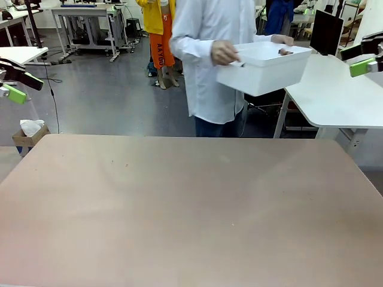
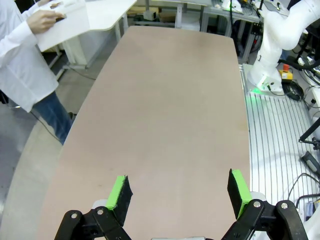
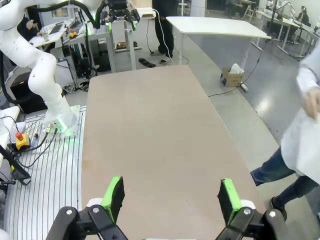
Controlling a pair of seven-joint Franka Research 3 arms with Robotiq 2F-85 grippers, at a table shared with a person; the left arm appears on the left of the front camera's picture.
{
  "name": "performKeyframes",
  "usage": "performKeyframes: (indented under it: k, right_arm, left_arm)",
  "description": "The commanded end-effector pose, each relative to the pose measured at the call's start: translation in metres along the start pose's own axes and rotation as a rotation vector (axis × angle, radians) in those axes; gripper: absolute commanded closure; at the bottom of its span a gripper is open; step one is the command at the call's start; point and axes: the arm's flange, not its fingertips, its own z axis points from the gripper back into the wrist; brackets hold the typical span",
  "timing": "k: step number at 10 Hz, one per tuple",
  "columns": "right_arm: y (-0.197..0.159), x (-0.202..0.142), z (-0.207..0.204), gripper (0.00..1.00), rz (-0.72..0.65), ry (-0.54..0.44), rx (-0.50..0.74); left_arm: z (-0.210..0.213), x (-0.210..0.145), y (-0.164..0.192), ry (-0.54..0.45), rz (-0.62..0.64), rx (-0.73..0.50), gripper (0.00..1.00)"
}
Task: Stack the cups and store them in the basket.
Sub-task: Place the stack of Reusable plastic cups into the Pantry Basket.
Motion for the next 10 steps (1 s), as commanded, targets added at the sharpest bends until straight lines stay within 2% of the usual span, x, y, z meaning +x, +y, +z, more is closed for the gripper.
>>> performKeyframes:
  k: [1, 10]
  right_arm:
    - [-0.0038, 0.0021, -0.0002, 0.00, 0.026, -0.027, 0.003]
    - [-0.0038, 0.0021, -0.0002, 0.00, 0.026, -0.027, 0.003]
  left_arm:
    - [-0.0004, 0.0019, -0.0010, 0.004, 0.004, 0.002, 0.00]
    - [-0.0004, 0.0019, -0.0010, 0.004, 0.004, 0.002, 0.00]
